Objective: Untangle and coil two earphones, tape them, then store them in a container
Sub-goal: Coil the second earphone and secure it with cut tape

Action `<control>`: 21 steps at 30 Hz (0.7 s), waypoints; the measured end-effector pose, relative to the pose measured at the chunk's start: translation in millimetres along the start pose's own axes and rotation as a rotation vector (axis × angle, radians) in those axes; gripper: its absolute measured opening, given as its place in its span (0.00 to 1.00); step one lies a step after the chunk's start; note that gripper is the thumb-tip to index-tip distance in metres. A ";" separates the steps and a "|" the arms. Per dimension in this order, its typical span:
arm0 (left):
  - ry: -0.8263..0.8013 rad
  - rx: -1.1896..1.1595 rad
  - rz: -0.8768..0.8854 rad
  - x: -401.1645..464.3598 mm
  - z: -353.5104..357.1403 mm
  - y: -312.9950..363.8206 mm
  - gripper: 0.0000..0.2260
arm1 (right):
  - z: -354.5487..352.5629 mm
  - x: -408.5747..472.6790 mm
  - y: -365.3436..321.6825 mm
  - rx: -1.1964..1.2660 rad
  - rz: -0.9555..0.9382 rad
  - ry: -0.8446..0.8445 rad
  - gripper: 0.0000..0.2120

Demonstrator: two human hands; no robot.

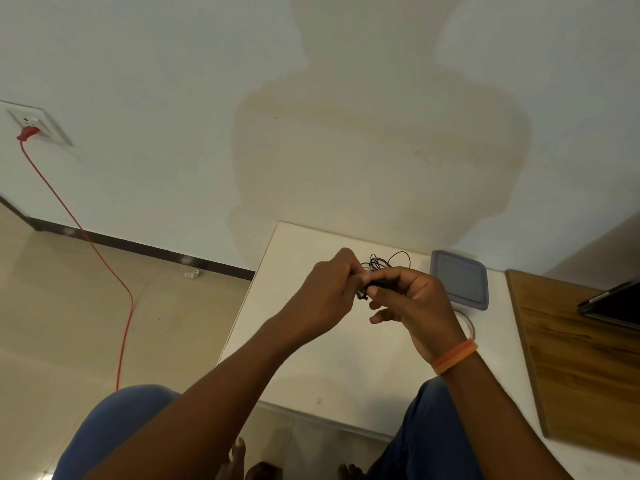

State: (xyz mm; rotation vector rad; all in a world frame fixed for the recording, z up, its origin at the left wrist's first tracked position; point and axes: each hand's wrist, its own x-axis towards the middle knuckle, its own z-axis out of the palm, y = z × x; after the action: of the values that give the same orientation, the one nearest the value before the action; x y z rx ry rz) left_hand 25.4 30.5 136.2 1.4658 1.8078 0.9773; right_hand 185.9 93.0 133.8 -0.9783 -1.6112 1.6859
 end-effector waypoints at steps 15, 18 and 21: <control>-0.009 -0.307 -0.134 2.1 3.1 -1.6 0.05 | -0.1 2.0 -1.5 0.064 -0.022 0.054 0.07; -0.066 -0.417 -0.201 5.3 -6.9 -2.2 0.06 | 0.5 0.7 -0.9 -0.087 -0.091 -0.006 0.08; -0.121 -0.435 -0.213 4.2 -15.3 -2.2 0.07 | -0.4 -0.2 -1.8 -0.148 -0.106 -0.031 0.08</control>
State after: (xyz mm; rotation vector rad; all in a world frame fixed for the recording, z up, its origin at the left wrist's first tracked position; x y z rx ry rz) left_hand 10.8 31.8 142.7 1.0211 1.5084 1.0658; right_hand 186.1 93.2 135.6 -0.9244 -1.7970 1.5358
